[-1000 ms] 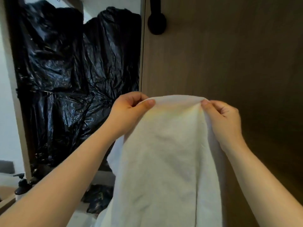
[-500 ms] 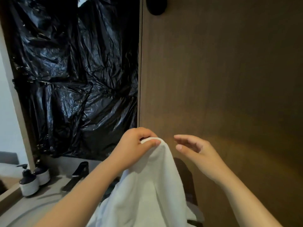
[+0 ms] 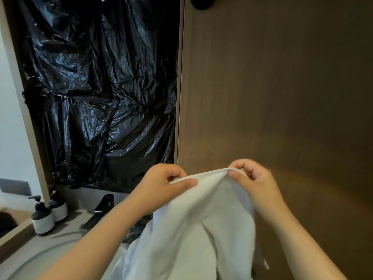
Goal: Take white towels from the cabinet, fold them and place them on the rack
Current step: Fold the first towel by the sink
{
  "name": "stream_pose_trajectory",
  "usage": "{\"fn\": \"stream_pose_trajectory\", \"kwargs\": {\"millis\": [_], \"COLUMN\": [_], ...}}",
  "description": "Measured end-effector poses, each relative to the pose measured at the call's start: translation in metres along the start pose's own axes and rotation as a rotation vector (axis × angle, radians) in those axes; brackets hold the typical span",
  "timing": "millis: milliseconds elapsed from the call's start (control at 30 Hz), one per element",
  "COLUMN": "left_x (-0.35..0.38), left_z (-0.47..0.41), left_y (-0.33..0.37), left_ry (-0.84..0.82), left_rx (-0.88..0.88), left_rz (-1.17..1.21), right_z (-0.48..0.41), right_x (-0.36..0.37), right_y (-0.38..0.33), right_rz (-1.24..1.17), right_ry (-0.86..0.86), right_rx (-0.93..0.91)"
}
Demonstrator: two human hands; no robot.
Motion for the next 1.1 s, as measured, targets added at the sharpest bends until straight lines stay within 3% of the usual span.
{"fn": "stream_pose_trajectory", "kwargs": {"millis": [133, 300, 633, 933, 1100], "left_x": [-0.015, -0.022, 0.005, 0.019, 0.008], "left_z": [0.013, 0.006, -0.013, -0.011, -0.007], "left_y": [-0.025, -0.004, 0.055, 0.073, 0.060], "left_ry": [0.013, 0.150, -0.005, -0.128, -0.074], "left_rx": [-0.134, 0.016, 0.167, 0.234, 0.155], "left_rz": [0.001, 0.010, 0.007, -0.013, -0.056], "right_z": [-0.007, 0.003, 0.004, 0.002, -0.003], "right_x": [-0.030, -0.020, -0.012, -0.013, -0.041], "right_y": [0.005, -0.005, -0.037, -0.037, -0.028], "right_rz": [-0.007, 0.144, 0.211, 0.068, 0.161], "right_ry": [0.162, -0.077, -0.146, -0.305, -0.014], "right_rx": [0.071, 0.030, -0.185, -0.134, -0.133]}}
Point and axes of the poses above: each hand's wrist, its own z-axis away from the middle knuckle, its own x-axis out of the palm, y = z × x, the point moved 4 cm from there along -z, towards the middle knuckle, and after that the axes turned 14 degrees about z, right-handed, at the moved point
